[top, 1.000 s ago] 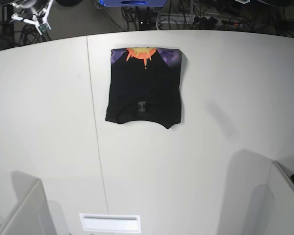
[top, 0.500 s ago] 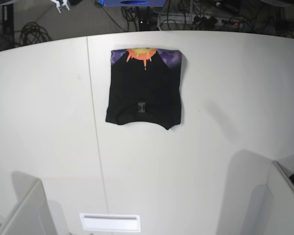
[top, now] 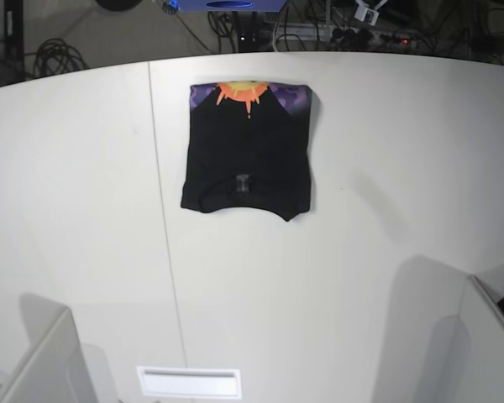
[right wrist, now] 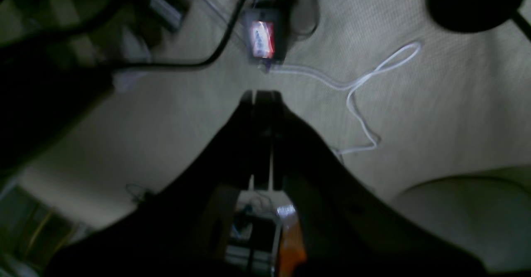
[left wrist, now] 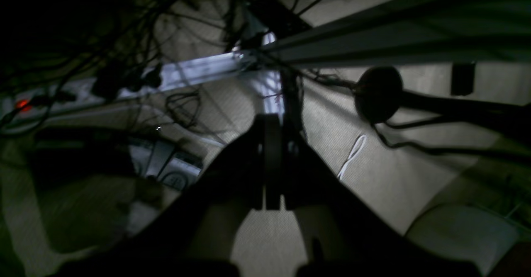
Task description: Fold the T-shirt properly
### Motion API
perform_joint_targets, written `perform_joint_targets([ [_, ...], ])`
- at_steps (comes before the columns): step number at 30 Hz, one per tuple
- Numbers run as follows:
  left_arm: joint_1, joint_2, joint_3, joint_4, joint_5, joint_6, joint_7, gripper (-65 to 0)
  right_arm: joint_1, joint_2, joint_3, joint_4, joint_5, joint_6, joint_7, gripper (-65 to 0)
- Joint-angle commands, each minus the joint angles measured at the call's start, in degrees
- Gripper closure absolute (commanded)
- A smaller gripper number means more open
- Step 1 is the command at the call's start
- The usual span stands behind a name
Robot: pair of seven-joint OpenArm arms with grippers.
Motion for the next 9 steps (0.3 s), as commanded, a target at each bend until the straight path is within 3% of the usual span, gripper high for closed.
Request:
perform_joint_targets([
  [1, 0.7, -0.1, 0.9, -0.4, 0.4, -0.8, -0.4, 0.0, -0.5, 0.1, 0.1, -1.8, 0.3, 0.4, 4.2, 0.0],
  [3, 0.7, 0.1, 2.6, -0.4, 0.4, -0.8, -0.4, 0.0, -0.9, 0.1, 0.1, -2.0, 0.3, 0.4, 7.7, 0.0],
  [9, 0.7, 1.2, 3.1, 1.4, -0.1, -0.8, -0.5, 0.0, -4.1, 0.1, 0.2, 3.7, 0.3, 0.4, 7.6, 0.0],
])
